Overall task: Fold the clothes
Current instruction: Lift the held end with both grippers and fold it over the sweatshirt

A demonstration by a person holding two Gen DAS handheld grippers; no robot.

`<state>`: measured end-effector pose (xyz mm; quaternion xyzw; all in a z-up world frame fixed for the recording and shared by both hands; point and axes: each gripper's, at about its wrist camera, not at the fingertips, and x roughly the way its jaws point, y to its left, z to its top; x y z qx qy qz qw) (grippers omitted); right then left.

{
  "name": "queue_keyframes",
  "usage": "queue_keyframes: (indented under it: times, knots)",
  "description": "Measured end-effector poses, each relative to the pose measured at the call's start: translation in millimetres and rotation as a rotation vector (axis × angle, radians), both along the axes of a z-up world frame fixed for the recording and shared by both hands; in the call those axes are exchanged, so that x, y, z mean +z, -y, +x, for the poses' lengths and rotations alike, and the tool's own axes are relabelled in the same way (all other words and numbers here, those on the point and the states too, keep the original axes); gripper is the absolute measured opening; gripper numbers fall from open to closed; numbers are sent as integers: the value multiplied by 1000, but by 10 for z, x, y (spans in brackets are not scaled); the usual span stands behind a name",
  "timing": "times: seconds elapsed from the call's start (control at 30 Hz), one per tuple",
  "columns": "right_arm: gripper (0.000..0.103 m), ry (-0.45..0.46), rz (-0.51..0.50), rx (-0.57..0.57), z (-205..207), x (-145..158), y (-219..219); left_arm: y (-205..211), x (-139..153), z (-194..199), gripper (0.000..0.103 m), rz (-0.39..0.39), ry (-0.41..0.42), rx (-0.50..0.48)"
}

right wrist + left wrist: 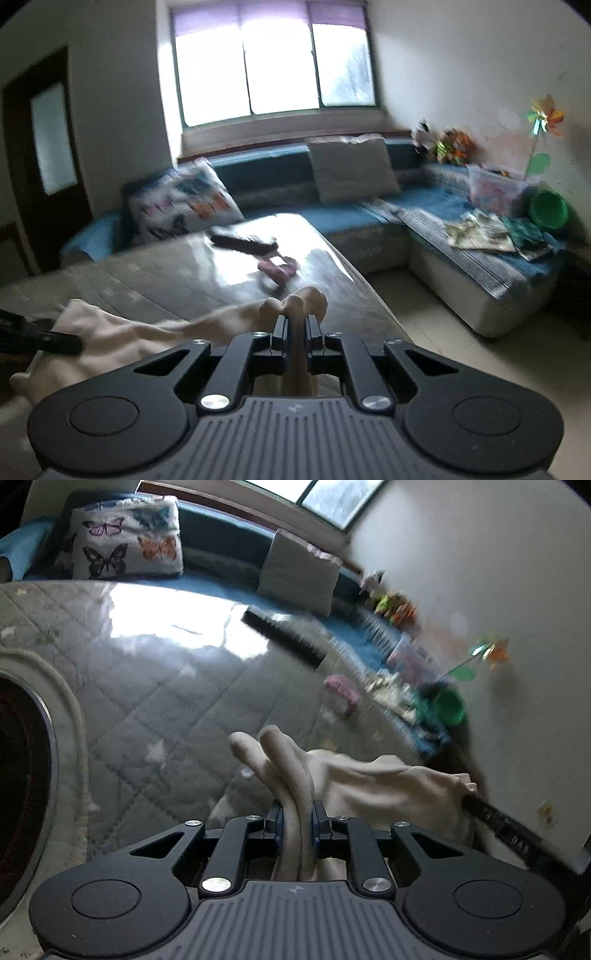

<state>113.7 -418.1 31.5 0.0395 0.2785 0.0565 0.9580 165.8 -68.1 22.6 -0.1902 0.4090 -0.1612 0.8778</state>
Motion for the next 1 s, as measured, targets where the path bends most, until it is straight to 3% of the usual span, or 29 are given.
queue_keyframes:
  times: [0.07,0.13,0.4,0.7,0.83,1.0]
  knots:
    - [9,-15,-11,-23,58,-72,76,18,-59,11,19,75,-7,13]
    - [11,-30,-22,-47,117,-144,152,-18,-59,-3,30,126,16,29]
    - [11,-45,0,28,257,-180,59,111,20,114,31,171,79,13]
    - [11,-100,2,41,544,-350,-55,319,-192,419,31,292,90,-19]
    - [16,-113,-15,27,607,-394,-47,370,-208,494,33,295,87,-32]
    - [17,-66,1,79,540,-229,-168,498,-192,528,34,294,98,-63]
